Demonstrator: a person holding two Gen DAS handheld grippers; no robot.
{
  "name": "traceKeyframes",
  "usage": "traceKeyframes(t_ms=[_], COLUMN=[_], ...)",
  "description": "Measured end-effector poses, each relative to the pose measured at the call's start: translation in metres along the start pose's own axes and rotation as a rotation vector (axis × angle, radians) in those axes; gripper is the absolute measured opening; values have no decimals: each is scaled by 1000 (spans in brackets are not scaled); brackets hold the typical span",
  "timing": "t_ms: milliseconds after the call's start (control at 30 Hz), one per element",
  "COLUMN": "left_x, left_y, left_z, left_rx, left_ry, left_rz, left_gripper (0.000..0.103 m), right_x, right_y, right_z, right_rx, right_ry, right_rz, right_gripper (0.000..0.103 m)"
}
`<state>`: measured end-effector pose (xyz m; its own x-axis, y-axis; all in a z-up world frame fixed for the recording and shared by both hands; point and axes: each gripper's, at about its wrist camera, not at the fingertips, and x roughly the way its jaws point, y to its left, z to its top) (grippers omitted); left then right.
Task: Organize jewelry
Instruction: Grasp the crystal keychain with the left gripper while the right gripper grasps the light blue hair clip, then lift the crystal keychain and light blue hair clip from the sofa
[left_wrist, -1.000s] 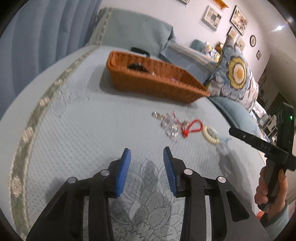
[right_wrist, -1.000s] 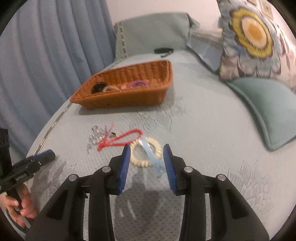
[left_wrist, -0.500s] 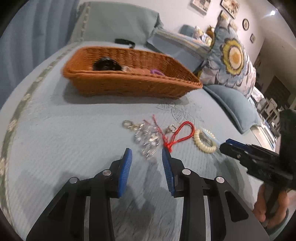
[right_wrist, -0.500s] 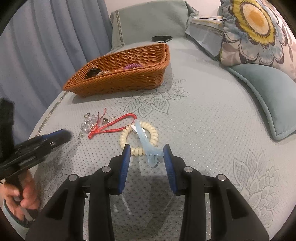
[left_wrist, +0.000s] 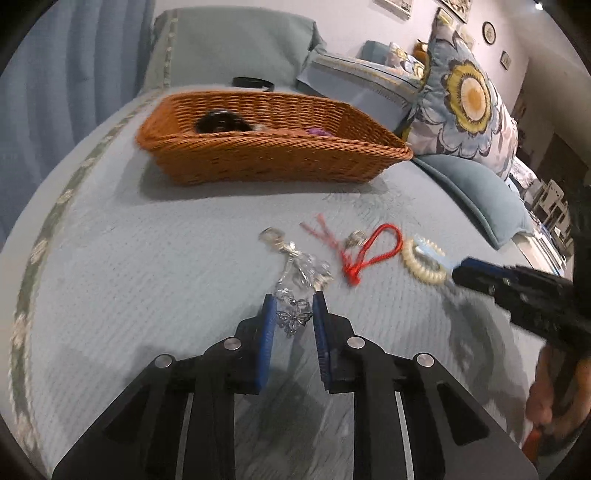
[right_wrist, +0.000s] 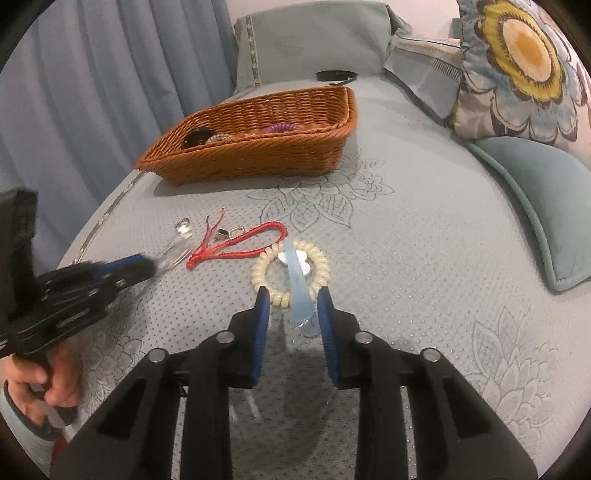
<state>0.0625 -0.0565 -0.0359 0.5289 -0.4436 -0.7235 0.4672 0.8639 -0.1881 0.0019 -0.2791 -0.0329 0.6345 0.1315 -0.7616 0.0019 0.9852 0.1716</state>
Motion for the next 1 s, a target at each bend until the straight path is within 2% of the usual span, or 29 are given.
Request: traceKeyframes(t_ms=[200, 300, 433, 600, 633, 700, 767, 800, 867, 900, 933, 1000], left_x=[-25, -33, -36, -36, -36, -39, -42, -44, -47, -48, -49, -50], left_y=[27, 35, 37, 31, 29, 27, 25, 23, 23, 25, 29, 37], left_z=[-23, -32, -38, -38, -39, -40, -43, -44, -45, -44, -43, -41], left_rx=[-73, -95, -73, -25, -10, 14, 38, 55, 61, 54, 38, 6], left_ry=[26, 37, 35, 49, 60, 84, 101, 106, 100, 97, 86, 65], left_rz=[-12, -34, -66, -68, -77, -122, -173, -188, -181, -183, -165, -137], left_gripper=[19, 19, 19, 20, 22, 37, 44, 44, 44, 44, 44, 44], right_x=[8, 3, -9, -2, 1, 6, 4, 2, -2, -4, -4, -3], right_y=[-4, 3, 20, 47, 49, 54, 57, 58, 57, 57, 56, 56], right_z=[-3, -4, -7, -19, -22, -25, -26, -26, -25, -25, -25, -24], right_rx=[18, -12, -52, -137, -148, -160, -175, -176, -176, -178, -179, -173], right_ry=[27, 30, 33, 93, 107, 128, 128, 120, 101, 88, 81, 84], right_rz=[9, 31, 100, 114, 103, 92, 98, 102, 92, 76, 69, 80], right_gripper=[21, 11, 11, 11, 11, 11, 12, 15, 32, 47, 50, 50])
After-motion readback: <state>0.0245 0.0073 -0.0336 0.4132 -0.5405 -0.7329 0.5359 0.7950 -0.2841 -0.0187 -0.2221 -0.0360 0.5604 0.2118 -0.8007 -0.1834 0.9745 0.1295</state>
